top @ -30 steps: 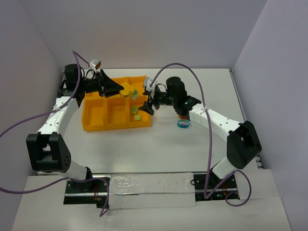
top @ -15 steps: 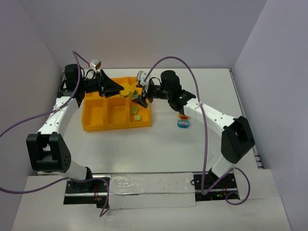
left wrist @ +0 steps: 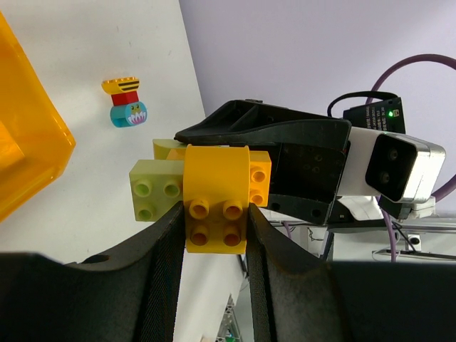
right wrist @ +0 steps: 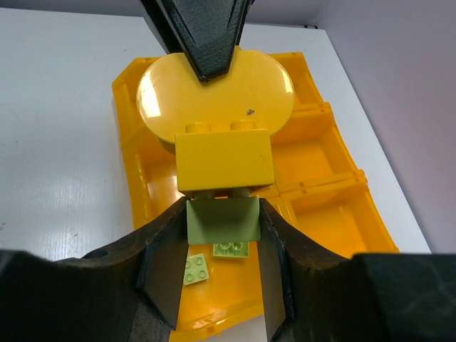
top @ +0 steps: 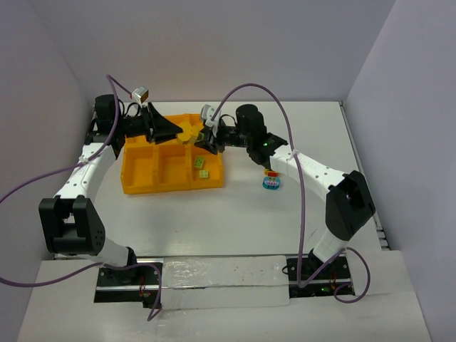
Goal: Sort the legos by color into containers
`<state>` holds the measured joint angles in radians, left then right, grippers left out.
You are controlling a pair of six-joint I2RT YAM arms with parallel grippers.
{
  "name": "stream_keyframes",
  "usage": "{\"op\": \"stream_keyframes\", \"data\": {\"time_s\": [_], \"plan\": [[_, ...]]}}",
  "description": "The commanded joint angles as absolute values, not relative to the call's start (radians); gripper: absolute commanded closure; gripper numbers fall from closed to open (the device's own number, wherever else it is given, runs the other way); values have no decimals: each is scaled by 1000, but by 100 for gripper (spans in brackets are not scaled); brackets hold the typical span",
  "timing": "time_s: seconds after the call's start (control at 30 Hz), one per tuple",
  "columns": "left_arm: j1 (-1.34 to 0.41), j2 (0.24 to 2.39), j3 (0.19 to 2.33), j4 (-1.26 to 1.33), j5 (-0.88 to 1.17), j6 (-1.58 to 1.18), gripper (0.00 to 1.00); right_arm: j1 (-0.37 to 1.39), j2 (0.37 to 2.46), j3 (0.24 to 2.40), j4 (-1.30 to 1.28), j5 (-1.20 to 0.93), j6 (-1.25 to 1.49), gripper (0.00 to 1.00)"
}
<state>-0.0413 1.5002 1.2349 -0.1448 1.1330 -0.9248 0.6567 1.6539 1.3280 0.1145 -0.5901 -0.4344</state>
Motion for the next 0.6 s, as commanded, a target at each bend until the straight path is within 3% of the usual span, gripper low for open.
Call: {"op": "stream_keyframes", "data": {"time_s": [0.0, 0.27, 0.4, 0.57], "plan": [[-29, 1473, 1239, -104, 1153, -924, 100, 661, 1635, 1308, 179, -573, -437, 57], [3, 1466, 1203, -71, 1131, -947, 100, 661, 1614, 1251, 209, -546, -416, 63], [27, 1463, 1195, -82, 1120, -935, 100, 661, 1619, 1245, 212, -537, -398, 79], [40, 1451, 1198, -100, 1093, -923, 100, 661, 1634, 1243, 216, -529, -373, 77]]}}
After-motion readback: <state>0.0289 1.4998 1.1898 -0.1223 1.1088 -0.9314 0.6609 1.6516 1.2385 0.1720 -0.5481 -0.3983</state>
